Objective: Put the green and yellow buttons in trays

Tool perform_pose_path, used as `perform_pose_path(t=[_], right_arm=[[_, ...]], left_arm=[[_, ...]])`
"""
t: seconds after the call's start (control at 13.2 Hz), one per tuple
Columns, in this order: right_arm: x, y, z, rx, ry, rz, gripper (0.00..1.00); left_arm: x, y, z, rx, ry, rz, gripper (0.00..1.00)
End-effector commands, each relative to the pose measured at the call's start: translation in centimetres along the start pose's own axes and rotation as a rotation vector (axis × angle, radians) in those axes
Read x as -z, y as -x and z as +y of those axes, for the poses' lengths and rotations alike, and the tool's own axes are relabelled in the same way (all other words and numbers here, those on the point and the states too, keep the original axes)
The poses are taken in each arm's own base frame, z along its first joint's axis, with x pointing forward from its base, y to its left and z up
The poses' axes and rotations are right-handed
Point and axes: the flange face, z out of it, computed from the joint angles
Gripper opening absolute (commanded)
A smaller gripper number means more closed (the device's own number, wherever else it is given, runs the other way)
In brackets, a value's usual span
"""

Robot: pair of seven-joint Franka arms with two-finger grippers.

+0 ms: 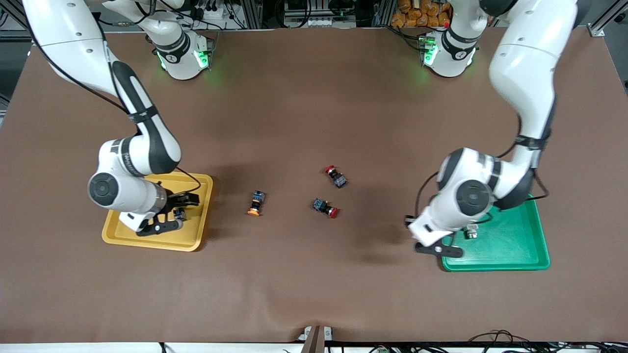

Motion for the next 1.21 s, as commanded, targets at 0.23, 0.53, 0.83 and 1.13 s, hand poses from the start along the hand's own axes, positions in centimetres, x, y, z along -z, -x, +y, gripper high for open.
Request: perform_pose_path(t=[0.23,0.53,0.83,1.13], right_arm=[[-1.2,0.6,-10.6,-0.151,-0.043,0.02,1.0],[-2.6,1.7,-16.6,-0.237,-0.056,0.032,1.0],[-4.5,2.3,-20.2,-0.296,-0.061,0.05,1.0],[-5.5,2.4,-21.0,-0.296,-0.063,0.061,1.0]], left_arm=[[-0.9,1.3,-13.2,-0.12,0.013,-0.036,0.0],[-2.7,2.4,-19.7,-0.193,0.028,-0.057,0.0],[-5.7,2.9,-21.1,-0.217,0.03,-0.075,0.0],[-6.4,2.9,-23.0,-0.276,0.017,-0.045,0.06]])
